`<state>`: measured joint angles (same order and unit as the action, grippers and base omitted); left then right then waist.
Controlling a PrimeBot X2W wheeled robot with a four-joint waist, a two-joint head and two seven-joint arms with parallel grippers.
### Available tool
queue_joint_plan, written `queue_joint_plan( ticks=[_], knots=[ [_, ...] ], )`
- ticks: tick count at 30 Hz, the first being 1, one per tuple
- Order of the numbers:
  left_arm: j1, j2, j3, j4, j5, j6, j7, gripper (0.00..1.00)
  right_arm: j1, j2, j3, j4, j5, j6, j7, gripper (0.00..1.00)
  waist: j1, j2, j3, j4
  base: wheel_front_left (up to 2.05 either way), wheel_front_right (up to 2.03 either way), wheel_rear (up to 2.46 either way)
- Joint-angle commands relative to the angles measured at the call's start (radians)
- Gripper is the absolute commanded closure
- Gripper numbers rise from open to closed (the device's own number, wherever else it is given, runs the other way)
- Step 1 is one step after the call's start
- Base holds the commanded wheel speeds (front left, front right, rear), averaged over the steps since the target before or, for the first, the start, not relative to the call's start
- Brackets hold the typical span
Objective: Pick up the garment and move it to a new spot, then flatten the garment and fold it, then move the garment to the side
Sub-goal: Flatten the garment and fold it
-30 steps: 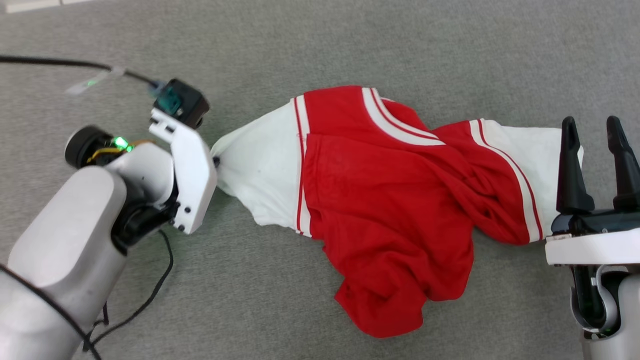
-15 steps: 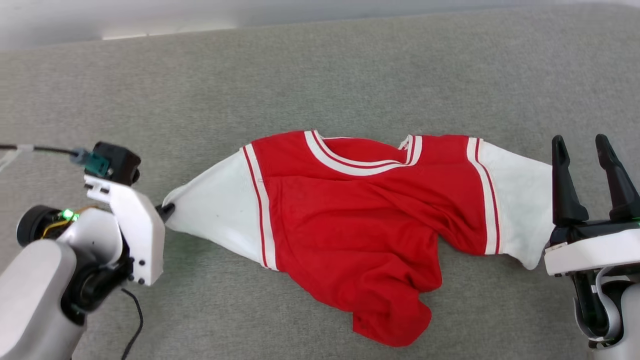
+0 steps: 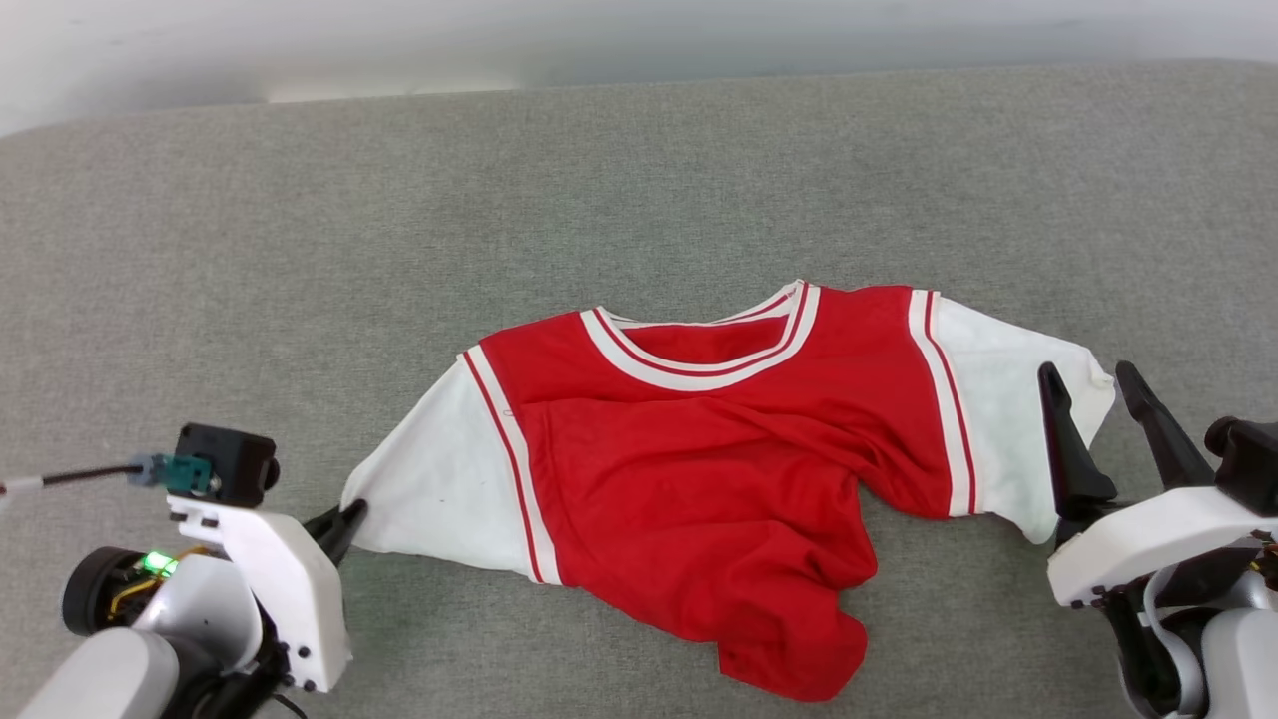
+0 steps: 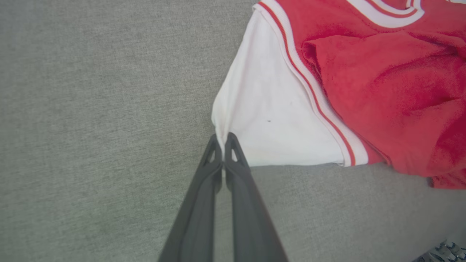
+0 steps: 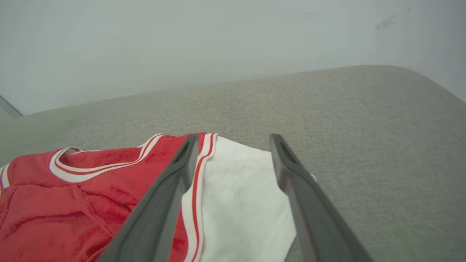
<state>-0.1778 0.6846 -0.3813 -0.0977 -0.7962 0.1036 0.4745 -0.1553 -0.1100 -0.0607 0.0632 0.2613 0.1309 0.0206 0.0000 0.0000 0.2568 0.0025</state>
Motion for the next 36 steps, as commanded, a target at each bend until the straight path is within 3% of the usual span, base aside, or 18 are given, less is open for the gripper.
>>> queue_joint_plan(
  ticks=[1,4,13,17,26,34,35,36],
  knots=[
    [0.02,-0.007,0.006,-0.023,0.006,0.011,-0.023,1.0,0.012,-0.015,-0.007,-0.004,-0.007,0.0,0.027,0.0,0.0,0.0,-0.001,0.005,0.0,0.0,0.0],
    [0.053,-0.023,0.011,-0.077,0.014,0.029,-0.064,1.0,0.005,-0.056,0.009,-0.022,0.011,0.0,0.153,0.0,0.0,0.0,0.004,0.013,0.0,0.0,0.0],
    [0.076,-0.02,0.009,-0.241,0.059,0.059,-0.106,1.0,-0.139,-0.261,0.002,-0.087,0.037,0.0,0.7,0.0,0.0,0.0,0.075,0.052,0.0,0.0,0.0],
    [0.059,-0.021,-0.002,-0.291,0.082,0.062,-0.11,1.0,-0.221,-0.316,0.002,-0.069,0.058,0.0,0.872,0.0,0.0,0.0,0.11,0.08,0.0,0.0,0.0],
    [0.001,-0.05,-0.047,-0.325,0.117,0.04,-0.115,1.0,-0.286,-0.364,0.02,0.054,0.05,0.0,1.003,0.0,0.0,0.0,0.164,0.146,0.0,0.0,0.0],
    [-0.024,-0.075,-0.081,-0.294,0.13,0.02,-0.128,1.0,-0.212,-0.341,0.094,0.164,0.07,0.001,1.011,0.0,0.0,0.0,0.178,0.178,0.0,0.0,0.0],
    [-0.025,-0.077,-0.083,-0.288,0.129,0.02,-0.128,1.0,-0.202,-0.339,0.102,0.173,0.072,0.001,1.007,0.47,0.0,0.0,0.177,0.178,0.0,0.0,0.0],
    [-0.026,-0.079,-0.084,-0.281,0.127,0.016,-0.13,1.0,-0.198,-0.338,0.106,0.181,0.073,0.001,1.003,0.84,0.0,0.0,0.174,0.178,0.0,0.0,0.0]
  ],
)
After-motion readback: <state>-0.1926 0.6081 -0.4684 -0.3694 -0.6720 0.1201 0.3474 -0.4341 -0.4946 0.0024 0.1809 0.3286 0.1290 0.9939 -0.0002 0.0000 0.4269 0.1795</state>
